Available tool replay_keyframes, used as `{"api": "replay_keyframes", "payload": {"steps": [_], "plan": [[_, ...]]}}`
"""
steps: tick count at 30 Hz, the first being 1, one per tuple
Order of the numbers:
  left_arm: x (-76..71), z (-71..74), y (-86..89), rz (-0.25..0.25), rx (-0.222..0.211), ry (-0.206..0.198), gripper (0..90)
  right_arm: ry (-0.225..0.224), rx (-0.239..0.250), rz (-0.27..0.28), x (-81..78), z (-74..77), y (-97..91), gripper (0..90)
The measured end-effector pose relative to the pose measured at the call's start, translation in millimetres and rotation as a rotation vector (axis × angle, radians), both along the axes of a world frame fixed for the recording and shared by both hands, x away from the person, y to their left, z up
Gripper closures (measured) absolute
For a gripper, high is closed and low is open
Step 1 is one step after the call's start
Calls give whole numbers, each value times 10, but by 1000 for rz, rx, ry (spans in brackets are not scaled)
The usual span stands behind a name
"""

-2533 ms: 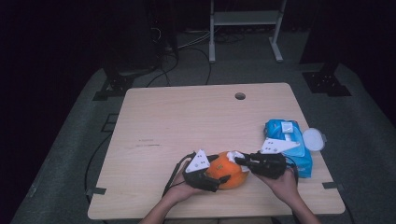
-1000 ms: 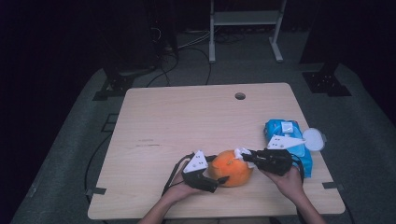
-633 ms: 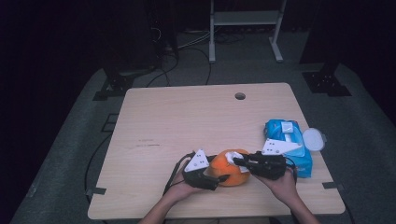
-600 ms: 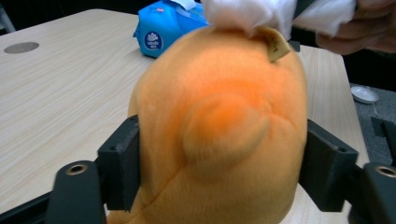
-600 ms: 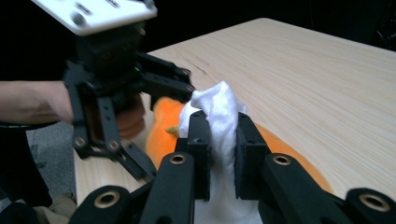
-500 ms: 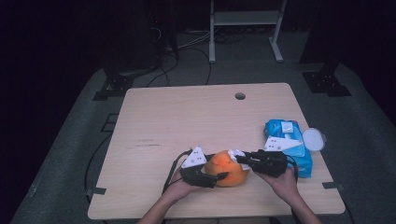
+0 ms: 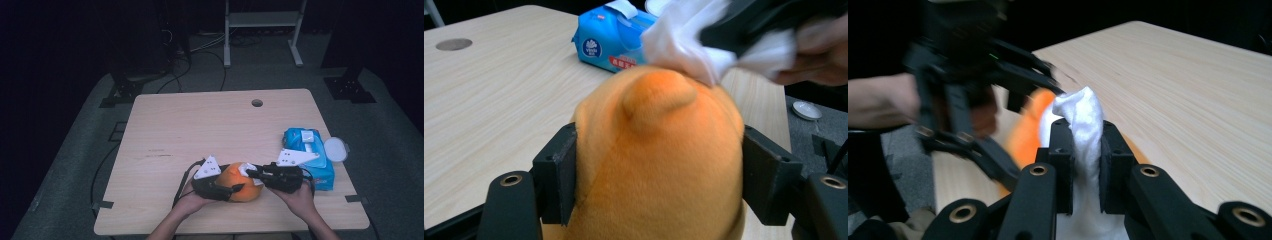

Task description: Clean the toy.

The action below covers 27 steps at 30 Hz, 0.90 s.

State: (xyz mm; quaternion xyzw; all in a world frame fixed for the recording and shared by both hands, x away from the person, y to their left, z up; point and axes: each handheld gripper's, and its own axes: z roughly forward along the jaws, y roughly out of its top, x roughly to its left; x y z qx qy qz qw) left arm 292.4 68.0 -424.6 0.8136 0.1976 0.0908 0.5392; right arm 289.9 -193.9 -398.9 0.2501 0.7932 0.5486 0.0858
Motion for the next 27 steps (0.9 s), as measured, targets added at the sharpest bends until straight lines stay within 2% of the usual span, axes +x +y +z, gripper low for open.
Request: {"api": "replay_keyframes", "payload": {"steps": [4, 6, 8, 10, 12, 13, 14, 16, 19, 21, 23, 25, 27], "plan": [[8, -11, -24, 6, 24, 4, 285, 36, -1, -21, 58, -48, -37, 788], [10, 6, -21, 10, 29, 5, 286, 14, -1, -19, 13, -7, -15, 787], [2, 20, -27, 14, 33, 5, 287, -5, 23, 13, -43, 61, 16, 787], [-18, 43, -40, 12, 36, -2, 288, -28, 13, 30, -85, 100, 75, 787], [-41, 69, -46, 11, 52, -14, 281, -33, -9, 27, -87, 76, 101, 787], [-41, 63, -45, 5, 55, -15, 272, -14, -6, 26, -58, 50, 80, 787], [-35, 46, -48, -3, 47, -2, 248, -4, -10, 23, -38, 33, 66, 787], [-9, 21, -41, -12, 38, -12, 181, 19, -17, 5, 18, -33, 25, 788], [51, -18, 16, -28, -12, -6, 98, 35, -18, -10, 51, -77, -13, 788], [77, -43, 39, -36, -12, -2, 64, 36, -18, -16, 66, -82, -28, 788], [99, -87, 44, -39, -22, 19, 50, 44, -15, -14, 71, -95, -28, 787], [101, -119, 36, -48, -13, 18, 46, 40, -20, -12, 73, -102, -23, 788], [98, -121, 38, -53, -22, 27, 68, 45, -22, -16, 75, -112, -26, 788]]}}
